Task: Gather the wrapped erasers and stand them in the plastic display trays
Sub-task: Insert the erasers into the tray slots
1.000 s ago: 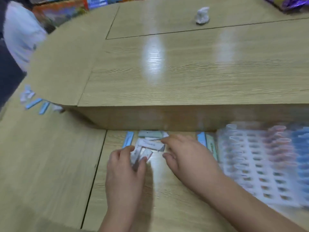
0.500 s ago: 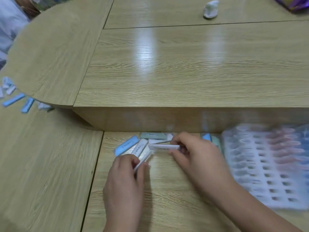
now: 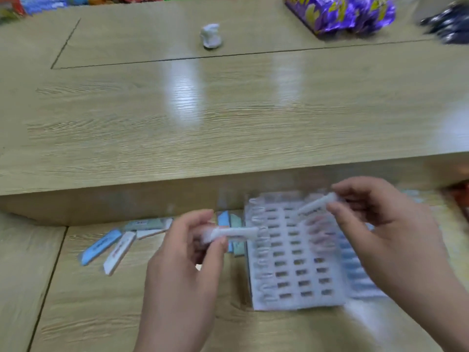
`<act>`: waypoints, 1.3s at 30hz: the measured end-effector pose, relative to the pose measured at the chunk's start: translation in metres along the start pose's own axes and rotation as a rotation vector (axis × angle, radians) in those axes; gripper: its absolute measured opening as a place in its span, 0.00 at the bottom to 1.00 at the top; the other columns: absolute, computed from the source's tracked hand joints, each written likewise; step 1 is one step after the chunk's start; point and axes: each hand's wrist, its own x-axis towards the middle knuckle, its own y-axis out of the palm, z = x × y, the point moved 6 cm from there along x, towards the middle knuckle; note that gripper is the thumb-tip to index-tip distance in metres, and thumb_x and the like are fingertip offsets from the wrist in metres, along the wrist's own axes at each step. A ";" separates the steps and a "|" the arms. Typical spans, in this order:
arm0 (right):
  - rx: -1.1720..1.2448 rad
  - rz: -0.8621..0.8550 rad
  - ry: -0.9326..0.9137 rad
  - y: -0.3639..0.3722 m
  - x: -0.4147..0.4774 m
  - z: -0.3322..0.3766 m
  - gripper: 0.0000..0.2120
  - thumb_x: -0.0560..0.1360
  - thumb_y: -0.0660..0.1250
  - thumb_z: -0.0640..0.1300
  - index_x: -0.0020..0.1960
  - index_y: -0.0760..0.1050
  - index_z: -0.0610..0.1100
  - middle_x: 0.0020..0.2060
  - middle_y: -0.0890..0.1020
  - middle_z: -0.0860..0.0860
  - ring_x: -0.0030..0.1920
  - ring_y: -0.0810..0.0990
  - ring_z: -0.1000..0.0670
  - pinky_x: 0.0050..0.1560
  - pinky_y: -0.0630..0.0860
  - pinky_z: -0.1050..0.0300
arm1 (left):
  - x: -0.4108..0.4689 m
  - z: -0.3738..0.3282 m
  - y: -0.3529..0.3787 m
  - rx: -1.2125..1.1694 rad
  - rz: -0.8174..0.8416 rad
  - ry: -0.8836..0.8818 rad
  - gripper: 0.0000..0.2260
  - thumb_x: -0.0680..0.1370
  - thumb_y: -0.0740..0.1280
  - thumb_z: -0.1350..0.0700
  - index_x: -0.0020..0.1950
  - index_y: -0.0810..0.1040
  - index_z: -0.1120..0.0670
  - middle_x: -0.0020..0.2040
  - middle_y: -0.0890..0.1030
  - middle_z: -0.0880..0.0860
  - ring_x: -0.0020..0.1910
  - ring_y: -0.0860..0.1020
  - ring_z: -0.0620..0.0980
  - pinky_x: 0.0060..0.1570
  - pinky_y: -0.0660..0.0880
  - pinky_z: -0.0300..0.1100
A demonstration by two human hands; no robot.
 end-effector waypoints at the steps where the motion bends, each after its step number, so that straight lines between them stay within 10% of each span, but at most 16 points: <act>1: -0.028 0.003 -0.005 -0.001 0.001 -0.007 0.13 0.72 0.73 0.42 0.49 0.76 0.57 0.40 0.82 0.63 0.43 0.80 0.64 0.44 0.71 0.76 | 0.001 -0.005 0.007 -0.007 -0.010 0.001 0.16 0.73 0.75 0.58 0.51 0.78 0.38 0.42 0.84 0.44 0.40 0.83 0.43 0.46 0.79 0.42; 7: -0.142 0.053 -0.112 0.018 0.015 -0.013 0.06 0.73 0.70 0.50 0.50 0.80 0.53 0.39 0.77 0.64 0.46 0.74 0.60 0.43 0.71 0.68 | 0.005 -0.041 0.045 0.207 -0.011 0.240 0.10 0.73 0.75 0.60 0.46 0.84 0.43 0.44 0.82 0.41 0.43 0.82 0.40 0.42 0.75 0.29; 12: -0.189 0.059 -0.155 0.037 0.026 -0.015 0.06 0.71 0.74 0.48 0.47 0.81 0.53 0.35 0.79 0.59 0.43 0.77 0.54 0.41 0.77 0.51 | 0.010 -0.039 0.068 0.373 -0.022 0.422 0.07 0.77 0.72 0.59 0.53 0.86 0.51 0.48 0.80 0.42 0.44 0.80 0.41 0.40 0.77 0.41; 20: -0.267 0.036 -0.245 0.048 0.024 -0.019 0.05 0.72 0.70 0.50 0.46 0.82 0.51 0.32 0.80 0.58 0.40 0.78 0.50 0.40 0.73 0.51 | 0.011 -0.032 0.078 0.570 -0.098 0.574 0.10 0.76 0.70 0.58 0.56 0.86 0.52 0.49 0.83 0.49 0.44 0.80 0.51 0.38 0.79 0.47; 39: -0.427 0.142 -0.431 0.062 0.016 -0.008 0.19 0.74 0.58 0.43 0.59 0.82 0.49 0.43 0.81 0.50 0.42 0.76 0.43 0.37 0.74 0.49 | 0.028 -0.031 0.092 0.793 0.115 0.518 0.12 0.66 0.79 0.61 0.46 0.84 0.50 0.43 0.79 0.47 0.37 0.77 0.50 0.25 0.66 0.40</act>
